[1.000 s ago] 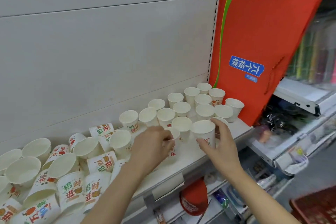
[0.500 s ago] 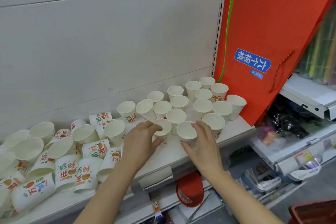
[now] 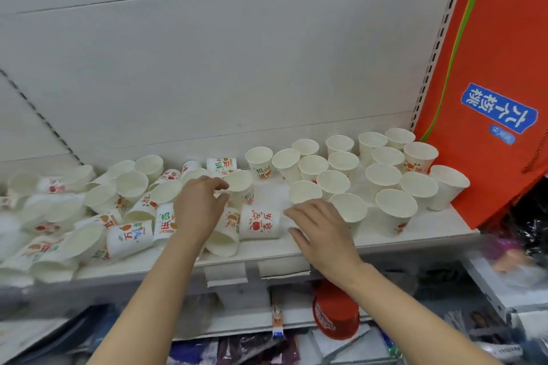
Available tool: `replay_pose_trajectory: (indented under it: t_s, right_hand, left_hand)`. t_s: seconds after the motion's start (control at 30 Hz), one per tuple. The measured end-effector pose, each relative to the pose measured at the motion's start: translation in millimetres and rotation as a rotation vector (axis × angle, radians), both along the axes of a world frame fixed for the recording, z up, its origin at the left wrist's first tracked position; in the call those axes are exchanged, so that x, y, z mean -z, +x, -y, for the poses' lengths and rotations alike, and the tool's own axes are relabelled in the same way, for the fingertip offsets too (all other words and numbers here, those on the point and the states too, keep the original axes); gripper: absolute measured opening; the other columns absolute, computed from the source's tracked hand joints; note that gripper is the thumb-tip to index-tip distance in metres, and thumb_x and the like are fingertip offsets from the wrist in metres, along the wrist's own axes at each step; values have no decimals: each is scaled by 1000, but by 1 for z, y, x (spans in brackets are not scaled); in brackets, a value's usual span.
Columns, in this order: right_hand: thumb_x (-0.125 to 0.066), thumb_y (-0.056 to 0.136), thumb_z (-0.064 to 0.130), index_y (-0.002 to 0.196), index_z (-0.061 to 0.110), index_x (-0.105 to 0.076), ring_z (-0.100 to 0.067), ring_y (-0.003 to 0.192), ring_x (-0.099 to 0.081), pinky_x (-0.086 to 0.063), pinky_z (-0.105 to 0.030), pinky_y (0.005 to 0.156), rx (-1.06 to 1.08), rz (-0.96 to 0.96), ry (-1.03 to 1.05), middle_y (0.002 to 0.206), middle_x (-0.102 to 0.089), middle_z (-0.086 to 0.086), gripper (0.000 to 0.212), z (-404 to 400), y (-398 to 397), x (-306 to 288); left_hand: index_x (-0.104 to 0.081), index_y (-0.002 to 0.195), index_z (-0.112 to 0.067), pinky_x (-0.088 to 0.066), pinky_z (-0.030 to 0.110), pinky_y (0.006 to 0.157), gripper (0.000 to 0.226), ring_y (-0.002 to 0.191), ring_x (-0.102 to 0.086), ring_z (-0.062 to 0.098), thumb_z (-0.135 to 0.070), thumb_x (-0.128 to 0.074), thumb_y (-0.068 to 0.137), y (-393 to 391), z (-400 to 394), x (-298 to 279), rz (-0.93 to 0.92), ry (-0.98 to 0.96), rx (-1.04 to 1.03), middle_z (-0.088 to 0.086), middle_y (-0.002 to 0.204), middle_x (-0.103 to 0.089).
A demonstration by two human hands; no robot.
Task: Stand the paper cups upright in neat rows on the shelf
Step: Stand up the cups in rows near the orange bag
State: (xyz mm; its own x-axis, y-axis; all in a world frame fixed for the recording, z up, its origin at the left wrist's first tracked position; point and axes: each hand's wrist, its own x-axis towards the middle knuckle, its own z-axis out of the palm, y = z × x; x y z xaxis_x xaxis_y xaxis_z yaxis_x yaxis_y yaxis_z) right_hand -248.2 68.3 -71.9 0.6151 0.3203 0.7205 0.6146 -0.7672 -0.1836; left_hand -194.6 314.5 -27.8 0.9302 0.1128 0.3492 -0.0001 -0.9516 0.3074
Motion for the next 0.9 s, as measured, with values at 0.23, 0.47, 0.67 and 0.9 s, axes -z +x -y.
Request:
replay_pose_trajectory:
  t_s: [0.23, 0.47, 0.67, 0.9]
  right_hand:
    - [-66, 81, 25, 140, 15, -38, -28, 124, -42, -37, -39, 101, -78, -343, -287, 139, -45, -6, 66, -63, 28, -12]
    - [-64, 77, 35, 141, 20, -33, -29, 113, -48, -41, -40, 93, 48, -415, -337, 133, -47, -4, 73, -72, 33, 0]
    - [-71, 69, 43, 132, 22, -45, -25, 93, -58, -49, -38, 78, 161, -343, -241, 109, -61, 0, 71, -76, 22, 10]
    - [-68, 78, 37, 141, 22, -37, -19, 107, -52, -54, -33, 73, 264, -348, 164, 120, -51, -2, 72, -86, 11, 10]
  left_hand:
    - [-72, 105, -29, -46, 32, 82, 21, 108, -51, 21, -28, -68, 84, 37, 3, -14, -176, 309, 232, -4, 109, -66]
    - [-72, 95, -28, -44, 28, 74, 11, 102, -53, 16, -27, -64, 87, 69, 18, -10, -200, 257, 464, -7, 96, -70]
    - [-70, 103, -30, -51, 33, 77, 23, 89, -57, 10, -28, -71, 81, 86, 7, -10, -200, 135, 604, -8, 104, -65]
    - [-70, 104, -34, -48, 29, 72, 21, 86, -57, 7, -35, -70, 83, 99, -50, -18, -132, 92, 559, -13, 103, -64]
